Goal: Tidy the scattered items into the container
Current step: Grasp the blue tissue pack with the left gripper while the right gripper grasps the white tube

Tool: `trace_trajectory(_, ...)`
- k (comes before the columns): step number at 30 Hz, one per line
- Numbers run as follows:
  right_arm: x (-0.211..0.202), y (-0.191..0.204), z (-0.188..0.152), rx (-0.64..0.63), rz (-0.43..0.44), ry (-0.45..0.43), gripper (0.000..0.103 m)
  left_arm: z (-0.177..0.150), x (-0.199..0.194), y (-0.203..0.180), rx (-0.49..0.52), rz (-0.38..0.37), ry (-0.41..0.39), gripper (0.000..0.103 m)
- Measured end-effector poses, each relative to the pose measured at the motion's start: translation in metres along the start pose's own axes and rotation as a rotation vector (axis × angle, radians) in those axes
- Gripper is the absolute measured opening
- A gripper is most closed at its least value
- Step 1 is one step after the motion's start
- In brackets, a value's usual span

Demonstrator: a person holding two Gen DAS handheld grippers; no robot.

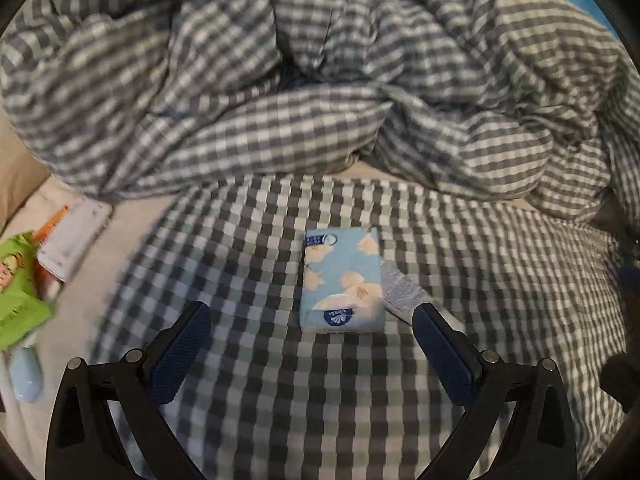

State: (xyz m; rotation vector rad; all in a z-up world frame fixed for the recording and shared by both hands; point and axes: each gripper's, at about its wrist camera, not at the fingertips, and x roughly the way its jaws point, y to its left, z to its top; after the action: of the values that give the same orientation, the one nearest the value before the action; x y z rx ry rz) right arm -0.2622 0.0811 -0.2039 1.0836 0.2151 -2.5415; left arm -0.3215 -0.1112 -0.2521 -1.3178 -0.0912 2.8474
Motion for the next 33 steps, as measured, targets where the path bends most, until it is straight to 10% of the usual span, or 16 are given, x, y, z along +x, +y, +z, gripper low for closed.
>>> trace_trajectory(9,0.013,0.002,-0.001,0.003,0.014,0.015,0.103,0.000,0.029,-0.004,0.005,0.006,0.039,0.099)
trace_trajectory(13,0.018,0.002,-0.001,0.004,0.017,0.022,0.103,-0.003,0.041,-0.010,0.035,0.005,0.073,0.054)
trace_trajectory(33,0.080,0.033,0.019,-0.073,0.042,0.055,0.102,-0.013,-0.020,0.037,0.006,0.089,-0.030,0.044)
